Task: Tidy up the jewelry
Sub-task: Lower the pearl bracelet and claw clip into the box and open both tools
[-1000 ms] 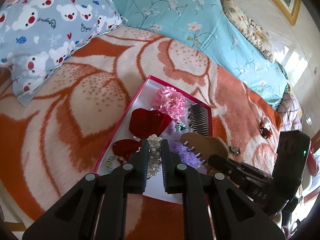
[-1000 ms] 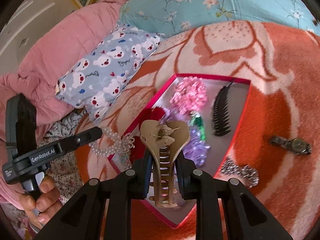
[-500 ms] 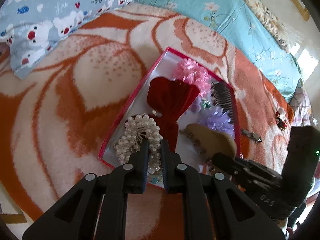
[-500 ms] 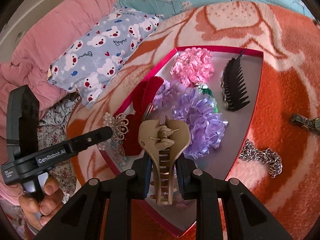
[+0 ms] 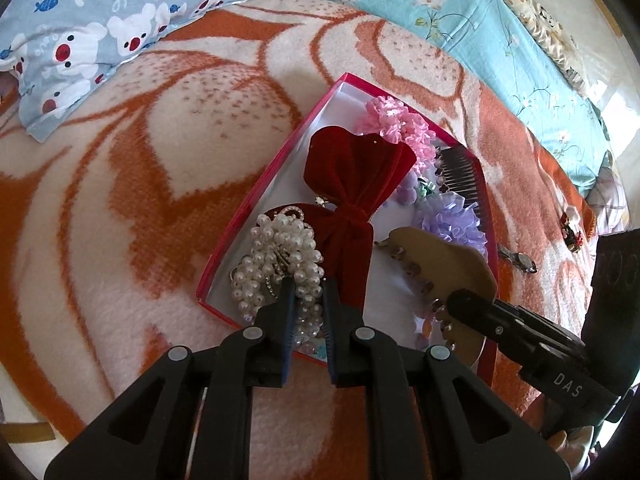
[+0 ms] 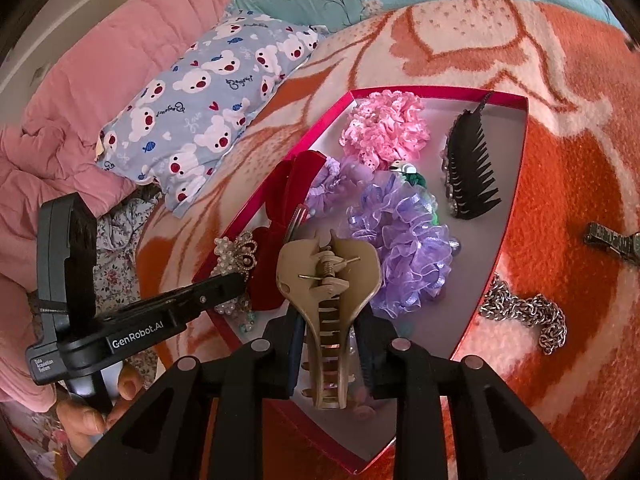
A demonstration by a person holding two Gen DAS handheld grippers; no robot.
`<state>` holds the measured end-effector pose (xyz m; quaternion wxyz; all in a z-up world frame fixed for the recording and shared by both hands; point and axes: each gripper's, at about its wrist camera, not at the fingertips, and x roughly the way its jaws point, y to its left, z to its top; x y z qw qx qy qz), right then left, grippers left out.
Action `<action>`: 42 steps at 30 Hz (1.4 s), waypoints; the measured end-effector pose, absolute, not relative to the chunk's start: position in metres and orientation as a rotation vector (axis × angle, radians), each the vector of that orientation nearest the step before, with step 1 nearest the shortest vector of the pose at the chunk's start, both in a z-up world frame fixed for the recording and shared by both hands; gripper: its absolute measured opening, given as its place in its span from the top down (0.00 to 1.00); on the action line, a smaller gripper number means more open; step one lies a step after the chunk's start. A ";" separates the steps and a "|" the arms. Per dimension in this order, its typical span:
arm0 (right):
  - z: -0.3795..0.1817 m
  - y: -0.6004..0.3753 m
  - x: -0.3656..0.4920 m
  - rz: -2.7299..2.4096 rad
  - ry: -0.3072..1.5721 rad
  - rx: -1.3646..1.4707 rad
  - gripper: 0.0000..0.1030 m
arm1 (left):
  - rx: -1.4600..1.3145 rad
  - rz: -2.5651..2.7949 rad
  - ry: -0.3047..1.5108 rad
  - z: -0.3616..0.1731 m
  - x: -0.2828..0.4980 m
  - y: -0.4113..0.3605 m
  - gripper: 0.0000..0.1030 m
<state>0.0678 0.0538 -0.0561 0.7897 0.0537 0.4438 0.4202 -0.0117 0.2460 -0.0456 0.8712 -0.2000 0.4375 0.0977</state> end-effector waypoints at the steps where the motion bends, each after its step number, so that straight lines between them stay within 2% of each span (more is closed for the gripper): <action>1: -0.056 0.053 0.068 0.904 0.958 0.119 0.75 | -0.421 0.203 0.915 -0.046 -0.012 0.247 0.89; 3: -0.056 0.052 0.068 0.905 0.961 0.125 0.74 | -0.424 0.203 0.915 -0.045 -0.013 0.247 0.88; 5: -0.054 0.050 0.068 0.904 0.958 0.131 0.67 | -0.423 0.201 0.917 -0.045 -0.013 0.247 0.86; 14: -0.050 0.045 0.067 0.904 0.948 0.135 0.57 | -0.406 0.194 0.916 -0.039 -0.015 0.239 0.70; 21: -0.046 0.039 0.063 0.905 0.941 0.141 0.54 | -0.405 0.198 0.910 -0.034 -0.021 0.237 0.64; 31: -0.038 0.032 0.058 0.905 0.925 0.155 0.51 | -0.403 0.199 0.906 -0.030 -0.026 0.235 0.62; 35: -0.037 0.029 0.057 0.899 0.919 0.162 0.45 | -0.406 0.198 0.903 -0.029 -0.028 0.235 0.61; 42: -0.034 0.023 0.056 0.894 0.913 0.181 0.45 | -0.415 0.201 0.902 -0.027 -0.033 0.236 0.58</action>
